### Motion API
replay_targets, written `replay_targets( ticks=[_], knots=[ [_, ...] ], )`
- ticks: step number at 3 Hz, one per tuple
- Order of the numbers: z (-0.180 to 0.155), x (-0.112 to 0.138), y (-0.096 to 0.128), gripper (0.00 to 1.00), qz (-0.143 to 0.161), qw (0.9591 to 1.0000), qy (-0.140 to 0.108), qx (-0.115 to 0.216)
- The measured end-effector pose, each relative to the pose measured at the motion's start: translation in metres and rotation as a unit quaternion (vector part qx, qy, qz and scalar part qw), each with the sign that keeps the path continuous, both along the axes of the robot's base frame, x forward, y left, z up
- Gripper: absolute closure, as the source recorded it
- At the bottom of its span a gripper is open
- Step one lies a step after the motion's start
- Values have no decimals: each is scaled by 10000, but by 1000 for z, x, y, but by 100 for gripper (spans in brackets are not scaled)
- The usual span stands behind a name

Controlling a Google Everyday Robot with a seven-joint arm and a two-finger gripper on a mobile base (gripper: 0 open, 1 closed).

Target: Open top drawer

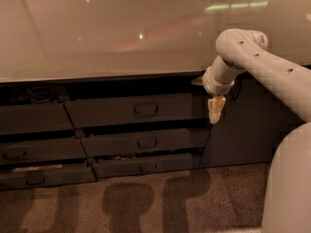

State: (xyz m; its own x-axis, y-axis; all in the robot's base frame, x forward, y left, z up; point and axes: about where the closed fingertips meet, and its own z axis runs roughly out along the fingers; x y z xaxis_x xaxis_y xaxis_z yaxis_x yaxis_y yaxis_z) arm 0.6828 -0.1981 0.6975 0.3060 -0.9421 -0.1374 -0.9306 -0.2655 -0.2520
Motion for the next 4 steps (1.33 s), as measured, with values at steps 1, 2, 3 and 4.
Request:
replay_targets(
  ticks=[1,2,3,4],
  knots=[
    [0,0,0,0,0,10000,0,-1],
    [-48,-21,-38,0,-161,9996,31,-207],
    [-48,-21,-38,0,-162,9996,30,-209],
    [-46,-14,-38,0,-232,9991,-47,-358]
  ],
)
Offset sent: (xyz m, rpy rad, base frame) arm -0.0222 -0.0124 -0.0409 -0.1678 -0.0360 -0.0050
